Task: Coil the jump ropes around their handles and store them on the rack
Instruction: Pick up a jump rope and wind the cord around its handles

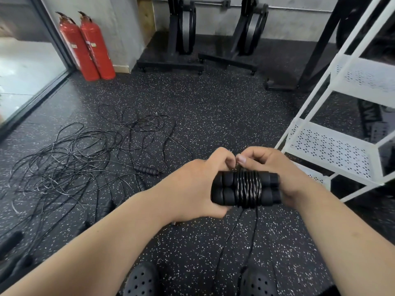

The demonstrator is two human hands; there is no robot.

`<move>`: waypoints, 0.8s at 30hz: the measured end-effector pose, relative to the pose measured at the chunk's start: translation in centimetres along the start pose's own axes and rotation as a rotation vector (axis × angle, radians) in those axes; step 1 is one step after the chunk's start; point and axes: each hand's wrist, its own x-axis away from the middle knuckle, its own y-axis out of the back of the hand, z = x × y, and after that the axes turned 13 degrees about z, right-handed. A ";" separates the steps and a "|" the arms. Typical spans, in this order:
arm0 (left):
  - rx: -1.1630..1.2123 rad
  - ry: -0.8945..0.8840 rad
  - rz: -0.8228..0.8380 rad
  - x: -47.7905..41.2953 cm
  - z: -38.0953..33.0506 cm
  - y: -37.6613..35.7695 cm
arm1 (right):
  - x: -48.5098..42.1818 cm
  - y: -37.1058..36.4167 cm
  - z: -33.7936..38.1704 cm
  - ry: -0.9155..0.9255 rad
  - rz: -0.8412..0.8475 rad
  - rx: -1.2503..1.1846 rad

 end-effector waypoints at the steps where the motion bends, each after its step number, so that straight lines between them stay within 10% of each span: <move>1: 0.026 0.005 -0.016 0.0 0.0 -0.1 | -0.1 -0.1 -0.2 -0.023 0.012 -0.042; 7: 0.304 0.159 -0.049 0.0 0.9 0.0 | -1.3 -2.1 -2.1 -0.218 -0.224 0.204; 17: 0.206 0.513 -0.351 -0.5 5.3 1.2 | 0.3 -5.4 -0.8 -0.138 -0.092 1.153; 24: -0.005 0.503 -0.152 -0.4 5.5 1.2 | 0.7 -4.1 1.0 0.042 -0.259 1.410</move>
